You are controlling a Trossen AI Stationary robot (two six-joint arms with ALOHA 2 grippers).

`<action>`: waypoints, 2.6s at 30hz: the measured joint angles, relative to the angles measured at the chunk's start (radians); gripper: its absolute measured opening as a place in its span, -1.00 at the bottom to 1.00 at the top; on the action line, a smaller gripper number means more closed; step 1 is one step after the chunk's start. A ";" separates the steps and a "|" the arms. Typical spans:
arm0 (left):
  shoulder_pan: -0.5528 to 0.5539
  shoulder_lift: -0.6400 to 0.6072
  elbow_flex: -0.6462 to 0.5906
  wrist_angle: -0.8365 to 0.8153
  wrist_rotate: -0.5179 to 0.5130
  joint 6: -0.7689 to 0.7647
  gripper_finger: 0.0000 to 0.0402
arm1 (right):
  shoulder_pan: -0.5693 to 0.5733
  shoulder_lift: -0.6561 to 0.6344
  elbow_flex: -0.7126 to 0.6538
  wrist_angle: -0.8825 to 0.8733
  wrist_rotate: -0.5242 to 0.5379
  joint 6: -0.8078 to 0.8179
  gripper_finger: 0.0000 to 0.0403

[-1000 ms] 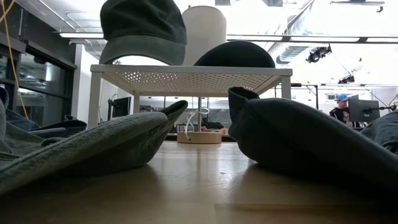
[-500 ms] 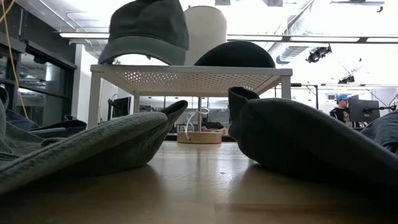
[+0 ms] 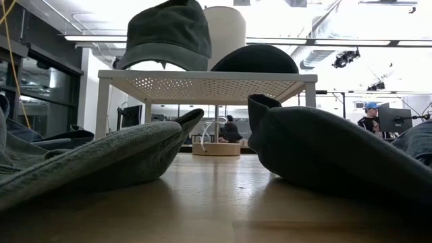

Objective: Pick & Place hat
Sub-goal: Put the bottom right green cap on the shelf, then stack the bottom blue cap on the blue cap on the shelf

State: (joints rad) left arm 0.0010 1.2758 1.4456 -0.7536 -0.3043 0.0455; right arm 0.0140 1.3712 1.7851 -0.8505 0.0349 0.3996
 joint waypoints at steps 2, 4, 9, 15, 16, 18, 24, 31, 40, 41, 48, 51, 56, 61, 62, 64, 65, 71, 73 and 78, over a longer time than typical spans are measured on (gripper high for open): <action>0.000 0.013 0.002 0.019 -0.011 0.008 -0.90 | 0.000 0.000 0.000 0.000 0.000 -0.006 -0.12; 0.001 0.020 0.000 0.009 -0.020 0.008 -0.90 | 0.000 0.000 0.000 0.000 0.000 -0.007 -0.12; 0.034 0.041 0.000 0.023 -0.033 0.010 -0.90 | 0.000 0.000 0.000 -0.002 0.000 -0.008 -0.12; 0.077 0.054 0.001 0.033 -0.016 0.003 -0.89 | 0.000 0.000 0.000 -0.004 0.000 -0.015 -0.12; 0.081 0.057 0.002 0.036 -0.012 0.003 -0.88 | 0.000 0.000 0.000 -0.004 0.000 -0.015 -0.12; 0.094 0.062 0.001 0.030 0.007 0.002 -0.88 | 0.000 0.000 0.000 -0.004 0.000 -0.015 -0.12; 0.100 0.073 0.000 0.010 0.028 0.000 -0.80 | 0.000 0.000 0.000 -0.004 0.000 -0.018 -0.12; 0.099 0.082 0.000 0.011 0.024 0.006 -0.62 | 0.000 0.000 0.000 -0.005 0.018 -0.018 -0.12; 0.099 0.076 0.000 0.021 0.022 0.010 -0.35 | 0.000 0.000 0.000 -0.006 0.018 -0.015 -0.12; 0.099 0.075 0.000 0.022 0.013 0.011 -0.31 | 0.000 0.000 0.000 -0.006 0.018 -0.015 -0.12; 0.099 0.066 0.001 0.042 -0.029 0.013 -0.14 | 0.000 0.000 0.000 -0.008 0.019 -0.015 -0.12; 0.098 0.050 0.000 0.046 -0.030 0.027 -0.12 | 0.000 0.000 0.000 -0.022 0.019 -0.007 -0.12; 0.097 0.015 0.001 0.060 -0.031 0.026 -0.12 | 0.000 0.000 0.000 -0.073 0.019 0.021 -0.12; 0.097 -0.025 0.001 0.052 0.002 -0.006 -0.12 | 0.000 0.000 0.000 -0.166 0.039 0.132 -0.12; 0.097 -0.033 0.001 0.048 0.013 -0.013 -0.12 | 0.000 0.000 0.000 -0.195 0.039 0.162 -0.12; 0.097 -0.049 0.001 0.049 0.032 -0.027 -0.12 | 0.002 0.000 0.000 -0.265 0.040 0.235 -0.12; 0.097 -0.058 0.001 0.047 0.038 -0.031 -0.12 | 0.007 0.000 0.000 -0.299 0.048 0.271 -0.12; 0.097 -0.086 0.001 0.041 0.064 -0.043 -0.12 | 0.085 0.004 0.000 -0.452 0.168 0.452 -0.12; 0.097 -0.091 0.000 0.029 0.075 -0.043 -0.12 | 0.126 0.004 0.000 -0.480 0.204 0.516 -0.12; 0.097 -0.094 0.000 0.003 0.078 -0.043 -0.12 | 0.252 0.018 0.000 -0.566 0.320 0.696 -0.12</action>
State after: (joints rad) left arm 0.0975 1.1822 1.4460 -0.7511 -0.2260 0.0025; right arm 0.2661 1.3890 1.7847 -1.4166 0.3552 1.0960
